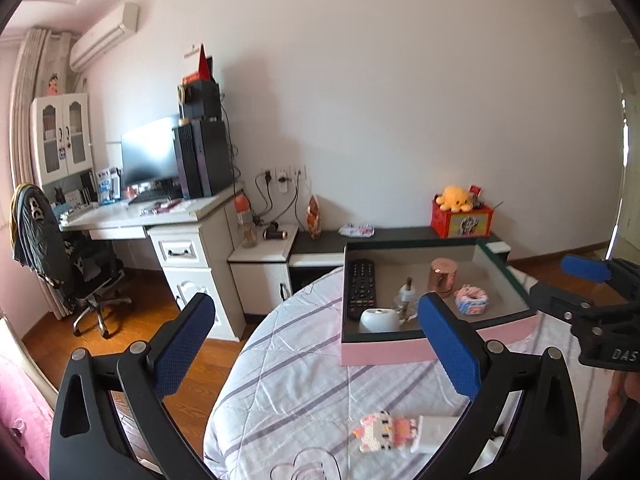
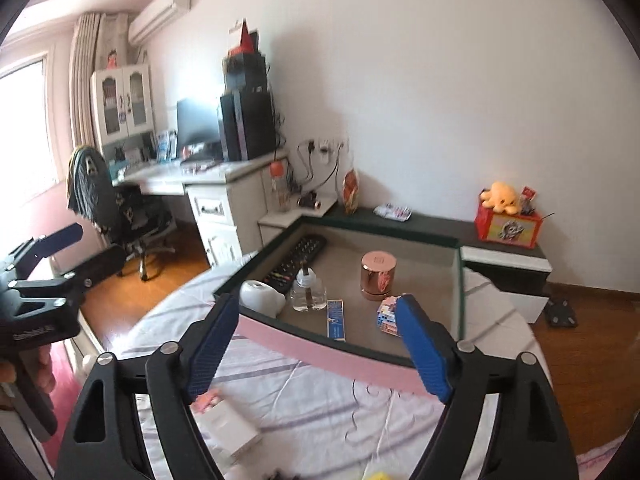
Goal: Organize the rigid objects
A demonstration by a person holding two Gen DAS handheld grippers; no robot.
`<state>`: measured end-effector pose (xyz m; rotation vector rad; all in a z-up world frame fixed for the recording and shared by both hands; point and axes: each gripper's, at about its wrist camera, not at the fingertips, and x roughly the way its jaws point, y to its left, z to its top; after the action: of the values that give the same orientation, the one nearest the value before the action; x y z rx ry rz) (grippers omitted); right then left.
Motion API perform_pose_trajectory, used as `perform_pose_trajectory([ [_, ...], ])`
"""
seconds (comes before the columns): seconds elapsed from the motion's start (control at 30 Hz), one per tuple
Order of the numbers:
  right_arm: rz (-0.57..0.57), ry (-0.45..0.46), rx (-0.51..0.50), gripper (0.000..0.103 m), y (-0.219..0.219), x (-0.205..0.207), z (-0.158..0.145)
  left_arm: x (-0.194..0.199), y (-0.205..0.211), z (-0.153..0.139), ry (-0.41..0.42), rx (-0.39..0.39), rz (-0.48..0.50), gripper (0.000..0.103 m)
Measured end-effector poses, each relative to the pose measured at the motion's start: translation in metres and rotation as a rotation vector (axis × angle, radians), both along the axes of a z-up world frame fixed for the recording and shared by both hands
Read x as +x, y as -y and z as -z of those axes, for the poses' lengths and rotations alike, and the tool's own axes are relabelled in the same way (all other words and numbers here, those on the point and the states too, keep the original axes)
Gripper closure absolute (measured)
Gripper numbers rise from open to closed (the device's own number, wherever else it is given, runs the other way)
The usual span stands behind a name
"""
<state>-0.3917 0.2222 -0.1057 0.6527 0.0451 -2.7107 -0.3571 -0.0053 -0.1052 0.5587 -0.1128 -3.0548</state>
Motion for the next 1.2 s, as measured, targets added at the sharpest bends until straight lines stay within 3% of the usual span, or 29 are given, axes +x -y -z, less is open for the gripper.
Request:
perform_pose_trajectory([
  [0.07, 0.021, -0.039, -0.006, 0.016, -0.002, 0.022, -0.009, 0.020, 0.000, -0.007, -0.030, 0.004, -0.006, 0.000],
  [0.17, 0.069, -0.089, 0.002, 0.000, -0.004, 0.055, -0.017, 0.055, 0.000, -0.014, -0.091, 0.024, -0.020, 0.000],
  [0.4, 0.166, -0.181, 0.010, 0.000, -0.010, 0.132, -0.022, 0.122, 0.002, -0.020, -0.173, -0.002, -0.058, 0.000],
  [0.6, 0.210, -0.195, 0.010, 0.000, -0.014, 0.179, -0.019, 0.158, 0.003, -0.012, -0.157, -0.005, -0.025, 0.000],
  [0.9, 0.240, -0.208, 0.039, 0.000, -0.012, 0.213, -0.021, 0.180, -0.001, -0.008, -0.138, -0.027, 0.007, 0.000],
  [1.2, 0.252, -0.183, 0.048, 0.000, -0.013, 0.213, -0.015, 0.186, -0.003, -0.006, -0.135, -0.033, 0.012, 0.000],
])
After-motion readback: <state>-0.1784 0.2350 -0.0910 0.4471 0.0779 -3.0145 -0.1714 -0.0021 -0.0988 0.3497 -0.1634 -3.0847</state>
